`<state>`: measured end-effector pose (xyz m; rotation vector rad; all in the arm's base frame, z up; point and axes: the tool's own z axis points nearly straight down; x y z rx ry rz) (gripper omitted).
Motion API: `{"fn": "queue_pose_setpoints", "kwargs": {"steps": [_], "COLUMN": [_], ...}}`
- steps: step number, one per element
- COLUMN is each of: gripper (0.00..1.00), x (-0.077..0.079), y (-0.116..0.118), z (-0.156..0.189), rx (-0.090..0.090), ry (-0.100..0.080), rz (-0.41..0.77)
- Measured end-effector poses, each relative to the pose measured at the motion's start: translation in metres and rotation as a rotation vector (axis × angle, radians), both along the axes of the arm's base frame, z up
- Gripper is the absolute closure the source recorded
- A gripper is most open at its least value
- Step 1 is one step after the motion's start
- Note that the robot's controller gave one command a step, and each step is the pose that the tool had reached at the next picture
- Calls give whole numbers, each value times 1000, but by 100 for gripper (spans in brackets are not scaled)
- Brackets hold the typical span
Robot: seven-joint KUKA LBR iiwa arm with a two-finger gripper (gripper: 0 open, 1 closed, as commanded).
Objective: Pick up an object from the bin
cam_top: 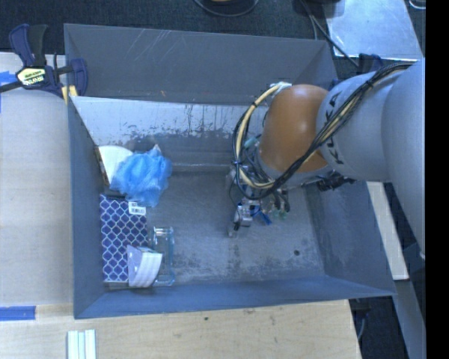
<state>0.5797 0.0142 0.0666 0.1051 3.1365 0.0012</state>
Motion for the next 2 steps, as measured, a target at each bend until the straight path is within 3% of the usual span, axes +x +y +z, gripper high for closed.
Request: {"fn": "queue_pose_setpoints", "kwargs": {"steps": [1,2], "gripper": [0,0], "x": [39,28], "y": [-59,-57], "z": [12,3], "rx": [-3,0], "ry": [-6,-2], "rz": [-15,-44]}}
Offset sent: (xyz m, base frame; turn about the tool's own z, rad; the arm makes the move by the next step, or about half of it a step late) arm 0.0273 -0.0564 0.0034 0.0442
